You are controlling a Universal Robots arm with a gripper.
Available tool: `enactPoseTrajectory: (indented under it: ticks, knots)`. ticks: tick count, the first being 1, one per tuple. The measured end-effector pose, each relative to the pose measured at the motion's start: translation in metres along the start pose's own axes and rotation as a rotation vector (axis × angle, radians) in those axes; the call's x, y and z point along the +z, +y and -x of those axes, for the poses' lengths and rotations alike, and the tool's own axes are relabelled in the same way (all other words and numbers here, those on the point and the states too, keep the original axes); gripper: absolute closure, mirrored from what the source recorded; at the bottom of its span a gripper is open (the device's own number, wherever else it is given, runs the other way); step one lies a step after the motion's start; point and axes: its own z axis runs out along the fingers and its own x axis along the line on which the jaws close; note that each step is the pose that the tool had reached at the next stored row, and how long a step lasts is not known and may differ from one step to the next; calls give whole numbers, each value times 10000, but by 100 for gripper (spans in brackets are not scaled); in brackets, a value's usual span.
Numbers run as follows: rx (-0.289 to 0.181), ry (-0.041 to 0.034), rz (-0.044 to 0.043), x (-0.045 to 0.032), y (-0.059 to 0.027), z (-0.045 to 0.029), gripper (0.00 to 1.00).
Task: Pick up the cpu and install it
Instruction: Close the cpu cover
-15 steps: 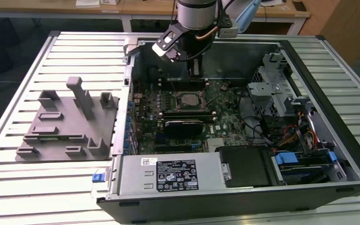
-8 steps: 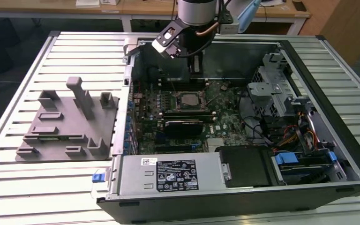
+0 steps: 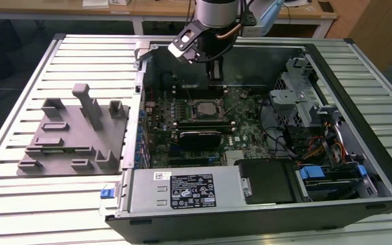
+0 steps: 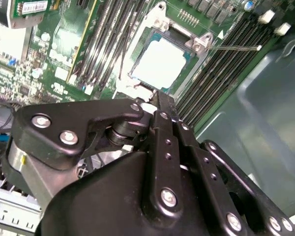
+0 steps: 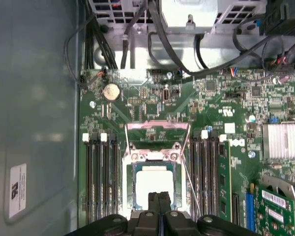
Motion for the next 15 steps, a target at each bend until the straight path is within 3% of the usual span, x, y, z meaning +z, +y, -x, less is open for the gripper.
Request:
enactPoseTrajectory:
  ticks: [15]
  knots:
    - [-1,-1,0,30,481,-31,89]
